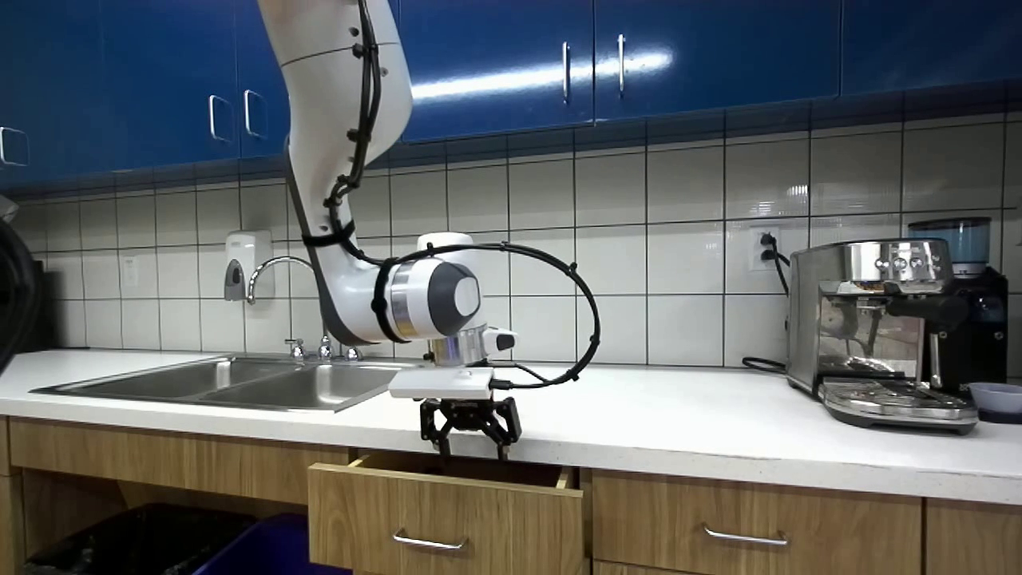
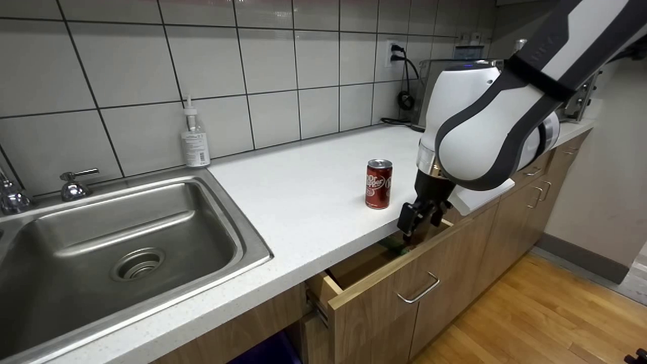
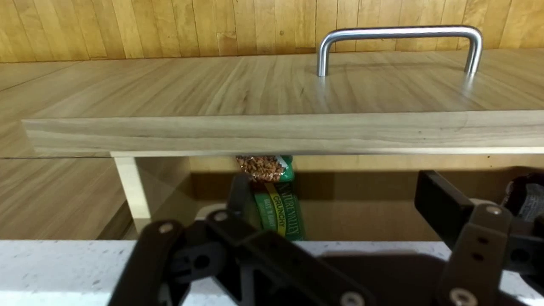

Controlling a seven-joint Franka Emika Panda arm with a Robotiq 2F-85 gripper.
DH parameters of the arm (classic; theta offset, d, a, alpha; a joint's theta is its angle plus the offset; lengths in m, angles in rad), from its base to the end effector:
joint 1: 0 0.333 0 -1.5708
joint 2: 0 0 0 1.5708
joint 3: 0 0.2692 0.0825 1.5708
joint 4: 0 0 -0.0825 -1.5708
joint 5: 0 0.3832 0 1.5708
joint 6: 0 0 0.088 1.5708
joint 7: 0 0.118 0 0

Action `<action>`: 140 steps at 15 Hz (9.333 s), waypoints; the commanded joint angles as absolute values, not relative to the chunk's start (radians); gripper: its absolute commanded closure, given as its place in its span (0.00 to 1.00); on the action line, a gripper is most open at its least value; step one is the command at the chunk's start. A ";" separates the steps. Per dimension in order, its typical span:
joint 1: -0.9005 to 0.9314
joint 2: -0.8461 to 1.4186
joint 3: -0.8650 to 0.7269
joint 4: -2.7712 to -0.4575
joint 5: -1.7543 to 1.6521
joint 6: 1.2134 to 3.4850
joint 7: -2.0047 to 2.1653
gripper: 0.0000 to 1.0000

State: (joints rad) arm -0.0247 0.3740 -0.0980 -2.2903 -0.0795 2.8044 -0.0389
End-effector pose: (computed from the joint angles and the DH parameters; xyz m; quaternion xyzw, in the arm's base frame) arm 0.5243 -0.0642 0.1472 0.9970 -0.0007 0.0673 0.0389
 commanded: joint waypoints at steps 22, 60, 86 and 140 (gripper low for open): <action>-0.093 0.431 -0.032 -2.265 -0.027 2.786 -0.090 0.00; -0.097 0.284 -0.011 -2.506 0.023 2.816 -0.093 0.00; -0.080 0.003 -0.046 -2.518 0.010 2.646 -0.086 0.00; -0.065 0.319 -0.023 -2.007 -0.001 2.640 -0.174 0.00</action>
State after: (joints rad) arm -0.0574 0.2698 -0.0340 -2.0707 -0.0052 2.6319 -0.1705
